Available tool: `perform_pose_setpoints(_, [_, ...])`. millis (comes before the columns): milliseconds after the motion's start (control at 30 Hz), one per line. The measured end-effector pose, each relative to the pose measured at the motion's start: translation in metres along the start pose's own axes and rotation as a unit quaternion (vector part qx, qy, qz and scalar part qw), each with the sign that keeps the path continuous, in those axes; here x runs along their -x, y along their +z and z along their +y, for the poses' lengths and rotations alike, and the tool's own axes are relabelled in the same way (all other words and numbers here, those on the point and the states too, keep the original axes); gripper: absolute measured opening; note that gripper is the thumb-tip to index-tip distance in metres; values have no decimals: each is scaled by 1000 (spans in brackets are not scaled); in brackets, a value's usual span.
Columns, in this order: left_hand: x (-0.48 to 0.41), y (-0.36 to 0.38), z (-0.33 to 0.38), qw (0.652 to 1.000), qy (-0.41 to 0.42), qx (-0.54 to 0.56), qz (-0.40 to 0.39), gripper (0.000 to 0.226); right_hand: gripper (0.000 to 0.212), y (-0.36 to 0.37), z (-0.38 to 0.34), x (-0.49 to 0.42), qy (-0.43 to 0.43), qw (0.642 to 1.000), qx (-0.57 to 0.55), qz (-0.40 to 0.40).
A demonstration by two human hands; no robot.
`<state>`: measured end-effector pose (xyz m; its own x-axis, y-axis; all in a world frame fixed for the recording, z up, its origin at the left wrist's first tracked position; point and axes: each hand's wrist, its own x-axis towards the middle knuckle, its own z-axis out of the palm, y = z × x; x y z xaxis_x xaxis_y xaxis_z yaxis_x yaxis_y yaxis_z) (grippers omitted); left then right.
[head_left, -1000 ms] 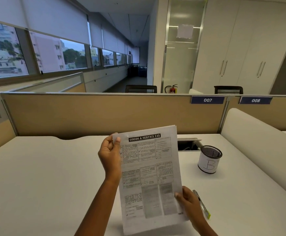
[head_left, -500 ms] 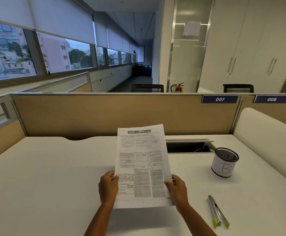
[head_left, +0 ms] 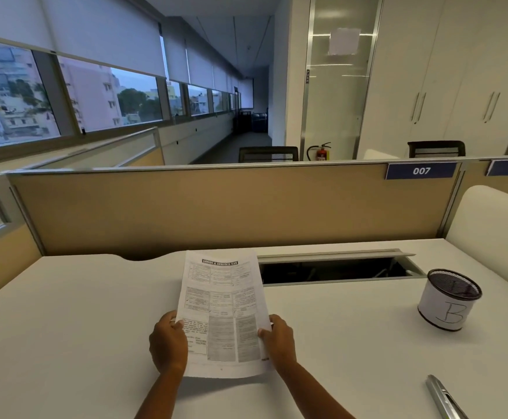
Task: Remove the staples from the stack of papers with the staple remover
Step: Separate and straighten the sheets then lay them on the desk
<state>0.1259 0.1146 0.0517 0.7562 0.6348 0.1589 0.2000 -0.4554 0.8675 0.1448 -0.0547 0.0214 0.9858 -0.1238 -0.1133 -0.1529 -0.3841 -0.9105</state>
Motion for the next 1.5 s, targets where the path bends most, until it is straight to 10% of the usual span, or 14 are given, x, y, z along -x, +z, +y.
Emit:
perform_pose_setpoints(700, [-68,41,-54,979,27,-192,-69,21,42,48,30,-41,-174,919,354,15])
perform_pose_setpoints(1400, [-23,48,-53,949,147,-274,-61,43,48,16,42,-25,-173,947,271,-11])
perform_pose_setpoints(1500, [12,45,-32,939,203,-257,-102,79,44,-13,51,-9,-178,947,266,-21])
